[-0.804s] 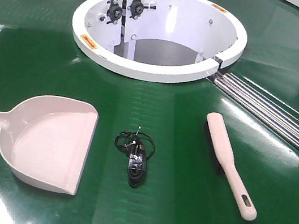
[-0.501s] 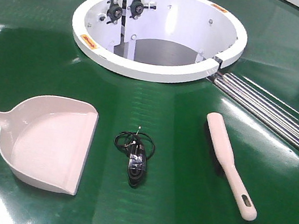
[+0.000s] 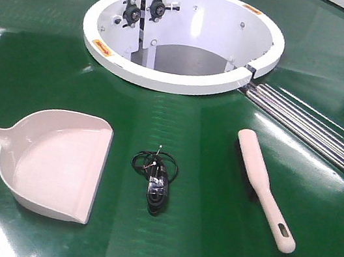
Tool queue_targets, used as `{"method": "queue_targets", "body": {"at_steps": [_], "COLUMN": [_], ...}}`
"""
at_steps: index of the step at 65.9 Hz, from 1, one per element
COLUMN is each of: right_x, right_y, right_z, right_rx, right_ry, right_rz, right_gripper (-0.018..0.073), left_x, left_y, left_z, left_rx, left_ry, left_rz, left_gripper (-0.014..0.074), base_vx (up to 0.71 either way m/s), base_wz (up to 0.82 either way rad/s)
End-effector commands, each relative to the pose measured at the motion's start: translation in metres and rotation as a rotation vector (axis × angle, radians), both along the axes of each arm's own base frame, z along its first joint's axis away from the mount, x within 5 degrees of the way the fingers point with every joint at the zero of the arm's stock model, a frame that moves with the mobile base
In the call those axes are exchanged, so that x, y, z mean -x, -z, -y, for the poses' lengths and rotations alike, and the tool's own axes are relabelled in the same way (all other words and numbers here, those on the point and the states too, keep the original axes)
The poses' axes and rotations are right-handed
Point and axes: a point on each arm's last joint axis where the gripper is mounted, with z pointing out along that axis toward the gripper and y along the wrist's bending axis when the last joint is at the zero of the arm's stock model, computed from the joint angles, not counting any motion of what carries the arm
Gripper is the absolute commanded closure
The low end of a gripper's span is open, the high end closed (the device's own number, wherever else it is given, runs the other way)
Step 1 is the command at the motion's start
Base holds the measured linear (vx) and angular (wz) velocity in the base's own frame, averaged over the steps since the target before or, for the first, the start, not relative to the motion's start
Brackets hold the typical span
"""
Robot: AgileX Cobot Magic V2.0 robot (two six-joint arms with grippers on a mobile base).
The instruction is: Clean and inspect green conveyor with broom and dustpan
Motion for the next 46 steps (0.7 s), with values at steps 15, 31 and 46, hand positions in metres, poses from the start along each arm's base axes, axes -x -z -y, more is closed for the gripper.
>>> {"method": "queue_targets", "body": {"at_steps": [15, 31, 46], "right_x": [0.001, 0.001, 0.001], "right_y": [-0.006, -0.006, -0.006], "right_z": [0.0, 0.0, 0.0], "right_rx": [-0.001, -0.001, -0.001], "right_ry": [0.002, 0.002, 0.002], "right_rz": [0.078, 0.078, 0.078], "right_gripper": [0.0568, 0.0568, 0.0568], "left_x": [0.001, 0.001, 0.005], "left_y": [-0.004, -0.004, -0.031], "left_z": [0.0, 0.0, -0.001], "left_rx": [0.012, 0.013, -0.097], "left_ry": [-0.004, -0.004, -0.025], "left_rz": [0.073, 0.074, 0.354], "left_gripper": [0.0603, 0.0603, 0.0603], "base_vx": [0.0, 0.0, 0.0], "base_wz": [0.0, 0.0, 0.0]}}
